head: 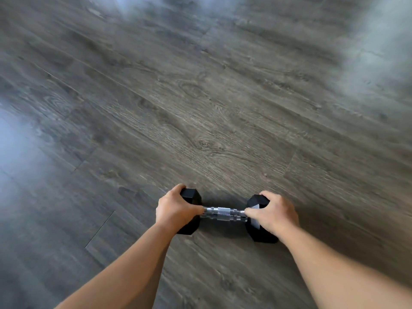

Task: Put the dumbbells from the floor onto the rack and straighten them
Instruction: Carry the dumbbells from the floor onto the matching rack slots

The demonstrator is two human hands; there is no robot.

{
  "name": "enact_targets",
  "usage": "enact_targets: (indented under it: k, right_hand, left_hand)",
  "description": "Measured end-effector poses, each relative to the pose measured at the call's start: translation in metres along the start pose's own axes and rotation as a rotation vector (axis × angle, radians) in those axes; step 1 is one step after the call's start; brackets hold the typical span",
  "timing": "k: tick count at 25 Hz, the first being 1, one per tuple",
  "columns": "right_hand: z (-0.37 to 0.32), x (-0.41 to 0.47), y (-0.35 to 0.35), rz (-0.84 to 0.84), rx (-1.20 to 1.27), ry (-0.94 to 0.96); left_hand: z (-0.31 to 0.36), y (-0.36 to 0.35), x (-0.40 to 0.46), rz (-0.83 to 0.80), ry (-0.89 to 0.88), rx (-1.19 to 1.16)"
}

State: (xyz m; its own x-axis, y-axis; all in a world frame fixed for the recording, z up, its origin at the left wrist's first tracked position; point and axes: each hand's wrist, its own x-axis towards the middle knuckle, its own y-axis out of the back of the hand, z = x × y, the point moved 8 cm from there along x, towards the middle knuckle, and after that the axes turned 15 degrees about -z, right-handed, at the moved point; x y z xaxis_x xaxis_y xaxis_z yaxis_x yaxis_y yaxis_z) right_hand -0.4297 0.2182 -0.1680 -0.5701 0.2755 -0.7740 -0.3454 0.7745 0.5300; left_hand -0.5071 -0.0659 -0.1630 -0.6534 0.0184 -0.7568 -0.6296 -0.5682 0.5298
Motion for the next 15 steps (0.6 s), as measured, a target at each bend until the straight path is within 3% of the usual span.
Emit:
enact_targets:
  k: [7,10,15]
  right_hand:
    - [-0.023,-0.042,0.011,0.054,0.066,0.076]
    - [-0.073,-0.125,0.033,0.020,0.026,0.147]
    - [-0.205,-0.321,0.071,-0.094,-0.114,0.368]
  left_hand:
    - [0.001,0.039,-0.056,0.061,-0.008,-0.047]
    - [-0.005,0.103,-0.153,0.121,0.035,-0.121]
    - [-0.026,0.234,-0.386,0.287,0.148,-0.291]
